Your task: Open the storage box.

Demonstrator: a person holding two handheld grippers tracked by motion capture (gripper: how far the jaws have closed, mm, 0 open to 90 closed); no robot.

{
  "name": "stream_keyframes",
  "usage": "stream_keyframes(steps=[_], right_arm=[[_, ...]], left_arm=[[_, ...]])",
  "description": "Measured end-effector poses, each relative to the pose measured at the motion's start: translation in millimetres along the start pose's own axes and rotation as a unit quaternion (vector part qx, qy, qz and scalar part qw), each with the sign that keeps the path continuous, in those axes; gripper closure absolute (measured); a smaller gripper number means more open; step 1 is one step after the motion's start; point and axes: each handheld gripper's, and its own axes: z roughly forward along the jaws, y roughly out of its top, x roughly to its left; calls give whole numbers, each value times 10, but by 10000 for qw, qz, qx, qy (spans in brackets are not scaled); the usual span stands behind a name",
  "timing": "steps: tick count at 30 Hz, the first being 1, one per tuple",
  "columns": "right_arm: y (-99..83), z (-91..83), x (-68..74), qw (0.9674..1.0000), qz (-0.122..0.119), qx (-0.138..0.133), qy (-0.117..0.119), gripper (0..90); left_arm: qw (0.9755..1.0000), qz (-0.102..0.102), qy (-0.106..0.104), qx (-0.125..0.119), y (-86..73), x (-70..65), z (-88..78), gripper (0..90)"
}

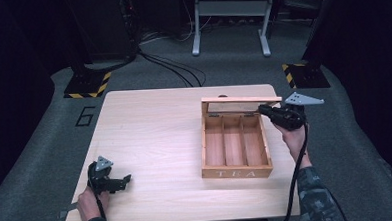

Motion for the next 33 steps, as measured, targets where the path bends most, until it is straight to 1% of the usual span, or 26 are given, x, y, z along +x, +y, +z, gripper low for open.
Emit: stream_keyframes(steps=[6,7,13,19,23,25,33], right_arm=[[-1,0,0,10000,-6,3,5,827],[-2,-2,4,10000,24,12,1,827],[-4,-2,2,10000,-16,-1,2,827],[-14,-6,9,10000,-6,-6,14,826],[-57,-34,40,10000,30,20,37,826],[-84,-53,59,10000,-7,25,59,826],[-257,-130,154,9998,8,100,154,826]], left_arm=[[10000,-3,1,-2,0,0,0,3],[10000,0,1,0,0,0,0,3],[10000,0,0,-1,0,0,0,3],[10000,-3,0,-2,0,0,0,2],[10000,-3,-1,0,0,0,0,3],[10000,-3,0,-2,0,0,1,3],[10000,-2,1,-3,0,0,0,3]])
